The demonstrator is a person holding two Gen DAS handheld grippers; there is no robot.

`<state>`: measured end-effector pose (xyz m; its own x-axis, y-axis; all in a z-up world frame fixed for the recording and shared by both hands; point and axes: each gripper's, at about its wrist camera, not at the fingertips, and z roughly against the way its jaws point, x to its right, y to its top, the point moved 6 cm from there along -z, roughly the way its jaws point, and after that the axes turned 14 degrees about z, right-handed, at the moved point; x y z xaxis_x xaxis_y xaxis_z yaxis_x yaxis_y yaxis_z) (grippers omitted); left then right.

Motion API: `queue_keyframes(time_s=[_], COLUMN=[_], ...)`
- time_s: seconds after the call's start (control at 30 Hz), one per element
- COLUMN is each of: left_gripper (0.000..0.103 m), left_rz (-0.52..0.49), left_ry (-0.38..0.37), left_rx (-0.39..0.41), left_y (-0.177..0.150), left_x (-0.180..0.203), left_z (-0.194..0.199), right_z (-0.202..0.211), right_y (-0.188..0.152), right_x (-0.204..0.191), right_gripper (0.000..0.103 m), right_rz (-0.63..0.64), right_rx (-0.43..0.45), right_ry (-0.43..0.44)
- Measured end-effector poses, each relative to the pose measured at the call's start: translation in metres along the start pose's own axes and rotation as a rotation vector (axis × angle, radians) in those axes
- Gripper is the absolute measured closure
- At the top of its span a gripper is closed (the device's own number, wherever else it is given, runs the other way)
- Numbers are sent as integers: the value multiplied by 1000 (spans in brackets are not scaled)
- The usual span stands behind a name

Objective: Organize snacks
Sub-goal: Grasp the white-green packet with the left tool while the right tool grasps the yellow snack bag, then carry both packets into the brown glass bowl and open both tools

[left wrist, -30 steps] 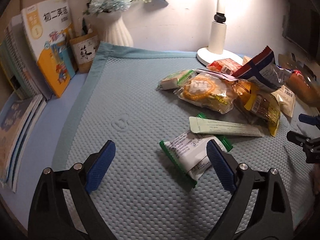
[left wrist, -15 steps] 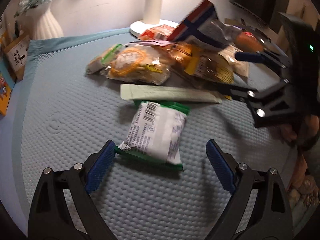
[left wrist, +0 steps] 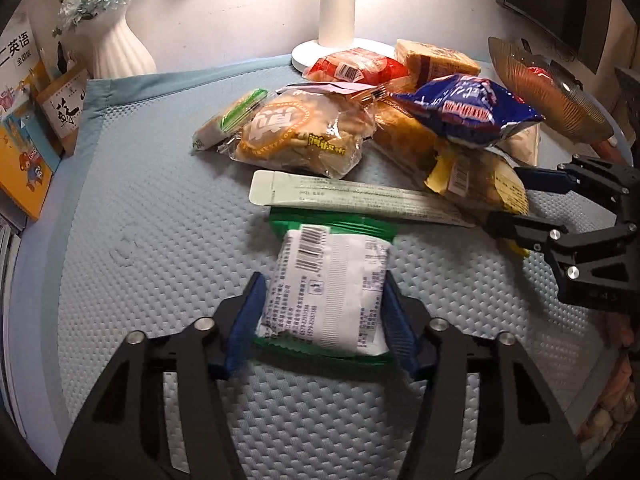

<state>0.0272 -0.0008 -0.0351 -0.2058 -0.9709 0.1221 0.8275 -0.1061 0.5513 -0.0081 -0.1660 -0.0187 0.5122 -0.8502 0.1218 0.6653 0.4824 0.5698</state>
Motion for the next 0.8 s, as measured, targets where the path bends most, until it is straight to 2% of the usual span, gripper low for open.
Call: queue_keyframes(time_s=[0.2, 0.33, 0.37, 0.43, 0.5, 0.6, 0.7, 0.77, 0.8], left_gripper=[53, 53, 53, 53, 53, 53, 53, 53, 53], left_rz=[9, 23, 24, 23, 19, 8, -13, -23, -26], left_ry=[-14, -60, -72, -91, -108, -127, -130, -139, -143], left_rx=[14, 26, 29, 34, 37, 40, 47, 52, 56], left_y=[-21, -35, -36, -39, -40, -44, -41, -39, -39], left_x=[11, 20, 23, 29, 36, 44, 55, 61, 64], left_z=[15, 29, 31, 34, 36, 40, 44, 48, 50], right_z=[35, 60, 65, 69, 72, 73, 65, 57, 55], right_y=[-49, -80, -87, -97, -101, -100, -92, -88, -87], right_x=[7, 15, 16, 14, 17, 27, 27, 25, 23], right_gripper=[48, 46, 44, 33, 31, 28, 28, 29, 34], right_rz=[-101, -177, -200, -242, -260, -271, -258, -232, -216], right_rx=[-62, -127, -134, -133, -116, -92, -69, -76, -75], right_ry=[-23, -112, -98, -17, 11, -13, 36, 28, 11])
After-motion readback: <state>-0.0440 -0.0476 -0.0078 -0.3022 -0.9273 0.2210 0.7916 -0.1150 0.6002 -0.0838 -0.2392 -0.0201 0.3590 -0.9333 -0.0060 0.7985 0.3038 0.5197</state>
